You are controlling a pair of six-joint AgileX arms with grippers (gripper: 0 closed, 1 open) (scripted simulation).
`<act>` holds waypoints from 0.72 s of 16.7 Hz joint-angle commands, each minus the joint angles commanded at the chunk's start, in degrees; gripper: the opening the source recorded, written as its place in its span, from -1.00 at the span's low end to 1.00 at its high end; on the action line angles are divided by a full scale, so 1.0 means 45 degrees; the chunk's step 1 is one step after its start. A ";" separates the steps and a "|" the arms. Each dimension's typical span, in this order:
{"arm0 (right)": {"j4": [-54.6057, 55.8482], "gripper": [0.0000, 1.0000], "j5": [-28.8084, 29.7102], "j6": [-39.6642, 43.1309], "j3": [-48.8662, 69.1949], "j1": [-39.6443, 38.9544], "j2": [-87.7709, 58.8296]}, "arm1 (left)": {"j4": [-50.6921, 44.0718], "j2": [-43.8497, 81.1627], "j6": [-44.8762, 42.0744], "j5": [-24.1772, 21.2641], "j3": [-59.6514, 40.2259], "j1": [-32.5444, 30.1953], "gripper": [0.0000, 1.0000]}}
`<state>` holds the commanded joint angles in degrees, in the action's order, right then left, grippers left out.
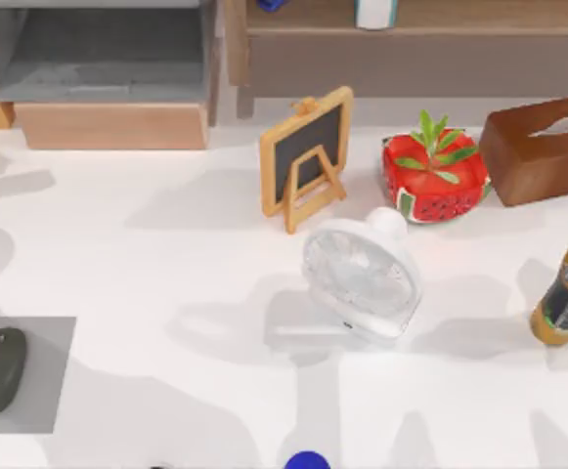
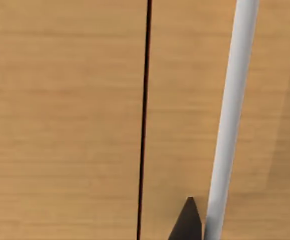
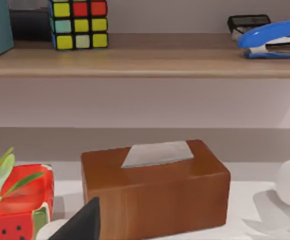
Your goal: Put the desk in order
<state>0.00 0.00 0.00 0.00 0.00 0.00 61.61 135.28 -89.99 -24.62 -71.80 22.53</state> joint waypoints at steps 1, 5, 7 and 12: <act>0.0000 1.00 0.0000 0.0000 0.0000 0.0000 0.0000 | 0.0000 0.0000 0.0000 0.0000 0.0000 0.0000 1.00; 0.0000 1.00 0.0000 0.0000 0.0000 0.0000 0.0000 | 0.0000 0.0000 0.0000 0.0000 0.0000 0.0000 1.00; 0.0000 1.00 0.0000 0.0000 0.0000 0.0000 0.0000 | -0.0122 0.0208 0.0055 -0.0003 0.0238 0.0079 1.00; 0.0000 1.00 0.0000 0.0000 0.0000 0.0000 0.0000 | 0.0471 -0.0384 0.0073 -0.0260 0.1280 0.0307 1.00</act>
<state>0.00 0.00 0.00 0.00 0.00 0.00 63.73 133.55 -89.66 -25.79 -66.04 23.91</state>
